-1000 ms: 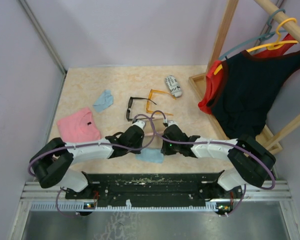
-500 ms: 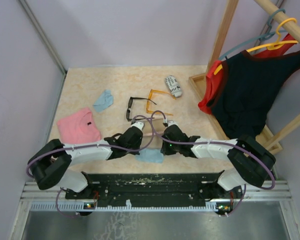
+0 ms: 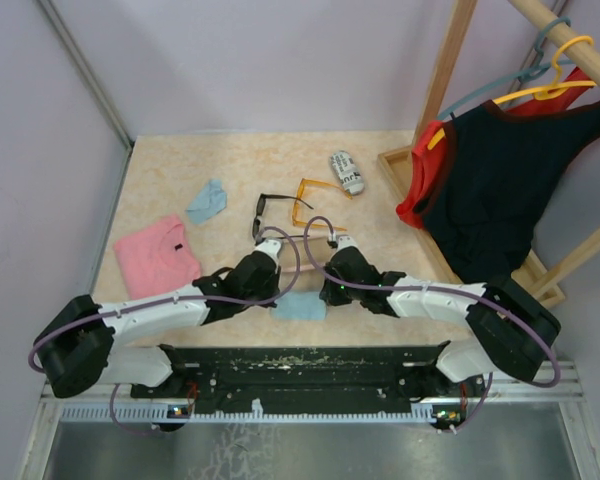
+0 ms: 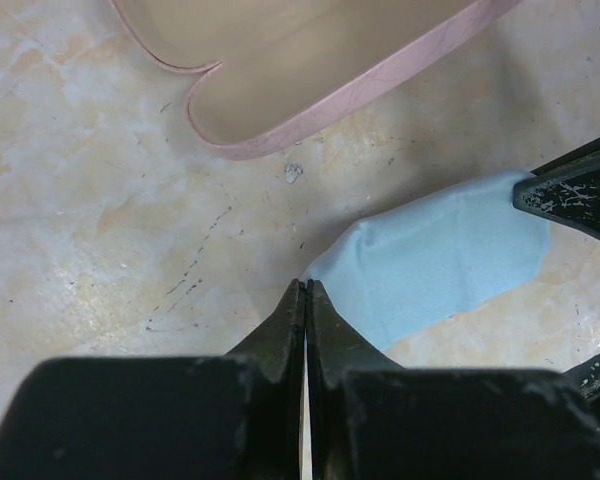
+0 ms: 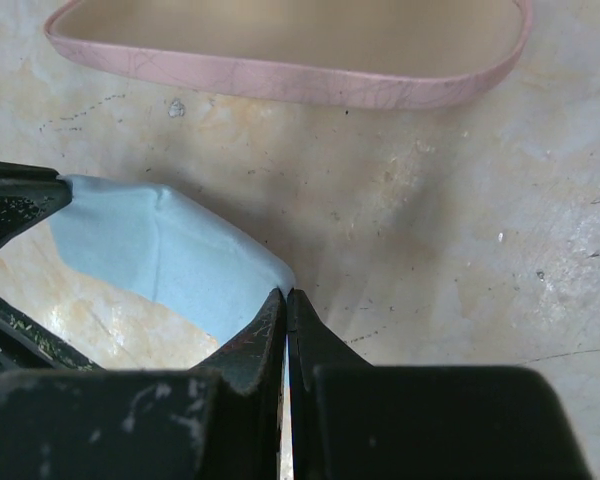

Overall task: Organize the sunglasses
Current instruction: Pick up the glasses cleaning cloth from the center of the board, then place the glasses cleaning cloth in the sunglasses case.

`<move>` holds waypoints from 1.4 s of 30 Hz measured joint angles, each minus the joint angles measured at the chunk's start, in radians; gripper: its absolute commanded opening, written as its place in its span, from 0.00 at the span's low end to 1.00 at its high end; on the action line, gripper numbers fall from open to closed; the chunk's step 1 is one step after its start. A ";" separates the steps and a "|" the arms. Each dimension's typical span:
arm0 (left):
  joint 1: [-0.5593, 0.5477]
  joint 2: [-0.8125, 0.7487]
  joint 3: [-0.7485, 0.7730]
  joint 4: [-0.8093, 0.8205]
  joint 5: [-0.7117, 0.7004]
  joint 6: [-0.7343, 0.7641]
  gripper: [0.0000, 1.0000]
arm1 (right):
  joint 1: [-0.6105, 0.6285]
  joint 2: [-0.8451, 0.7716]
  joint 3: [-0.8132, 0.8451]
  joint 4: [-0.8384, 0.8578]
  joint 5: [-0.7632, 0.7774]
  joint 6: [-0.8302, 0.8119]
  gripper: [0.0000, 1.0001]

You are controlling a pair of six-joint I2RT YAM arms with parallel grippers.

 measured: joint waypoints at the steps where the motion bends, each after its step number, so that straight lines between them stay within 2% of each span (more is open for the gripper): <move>1: 0.000 -0.004 0.000 0.000 0.000 0.000 0.01 | 0.000 -0.003 0.000 0.001 0.003 -0.001 0.00; 21: 0.000 -0.082 -0.005 0.041 -0.095 -0.014 0.01 | -0.046 -0.077 0.036 -0.016 0.080 -0.040 0.00; 31: 0.026 -0.025 0.071 0.105 -0.106 0.014 0.01 | -0.105 -0.066 0.135 -0.020 0.067 -0.095 0.00; 42: 0.119 0.088 0.138 0.166 -0.093 0.050 0.01 | -0.190 0.059 0.242 -0.032 0.017 -0.149 0.00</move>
